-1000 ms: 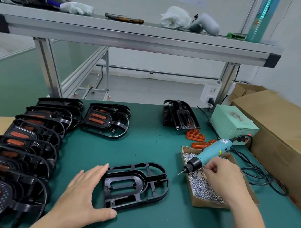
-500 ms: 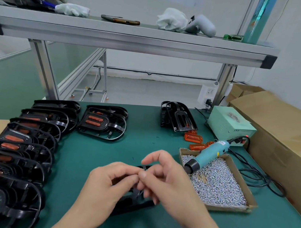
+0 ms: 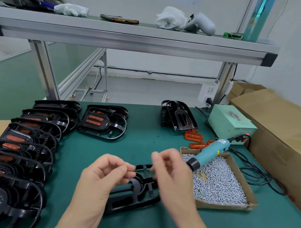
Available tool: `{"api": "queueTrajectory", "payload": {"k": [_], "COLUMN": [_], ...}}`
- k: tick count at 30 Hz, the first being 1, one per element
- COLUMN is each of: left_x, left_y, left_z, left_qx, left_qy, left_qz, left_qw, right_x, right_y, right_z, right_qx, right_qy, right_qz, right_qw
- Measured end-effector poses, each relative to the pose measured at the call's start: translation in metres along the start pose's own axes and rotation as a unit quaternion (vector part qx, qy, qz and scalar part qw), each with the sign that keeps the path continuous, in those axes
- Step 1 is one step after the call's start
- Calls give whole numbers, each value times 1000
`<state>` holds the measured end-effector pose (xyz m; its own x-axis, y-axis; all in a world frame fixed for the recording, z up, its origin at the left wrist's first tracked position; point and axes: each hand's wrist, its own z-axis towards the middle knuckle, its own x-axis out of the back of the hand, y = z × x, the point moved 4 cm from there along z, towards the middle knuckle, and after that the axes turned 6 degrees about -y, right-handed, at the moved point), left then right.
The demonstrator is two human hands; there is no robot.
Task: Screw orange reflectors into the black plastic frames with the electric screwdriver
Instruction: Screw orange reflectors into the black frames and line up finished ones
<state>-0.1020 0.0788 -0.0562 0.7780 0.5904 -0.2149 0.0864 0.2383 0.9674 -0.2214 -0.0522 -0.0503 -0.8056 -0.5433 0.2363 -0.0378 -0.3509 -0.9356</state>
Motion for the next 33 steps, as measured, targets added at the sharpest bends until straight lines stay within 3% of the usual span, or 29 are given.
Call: {"api": "queueTrajectory", "payload": {"k": [3, 6, 9, 16, 23, 31, 33], "left_x": [12, 15, 15, 11, 13, 37, 47], "left_y": [1, 1, -2, -8, -17, -29, -33], "left_z": [2, 2, 3, 5, 3, 8, 9], "left_qx": [5, 17, 21, 46, 87, 42, 16], "left_qy": [14, 20, 16, 10, 0, 58, 100], "left_qz": [11, 9, 14, 0, -21, 111, 146], "left_qw": [1000, 1000, 1000, 999, 996, 991, 984], "right_x": [48, 92, 115, 119, 111, 121, 127], "right_y": [19, 49, 72, 102, 101, 103, 97], "right_z": [21, 40, 52, 71, 72, 65, 62], "right_qx": [-39, -129, -194, -297, -253, -274, -282], "right_qy": [136, 195, 222, 212, 215, 219, 213], "right_qz": [-88, -106, -52, 142, 206, 142, 47], "right_qw": [986, 967, 954, 920, 921, 926, 934]}}
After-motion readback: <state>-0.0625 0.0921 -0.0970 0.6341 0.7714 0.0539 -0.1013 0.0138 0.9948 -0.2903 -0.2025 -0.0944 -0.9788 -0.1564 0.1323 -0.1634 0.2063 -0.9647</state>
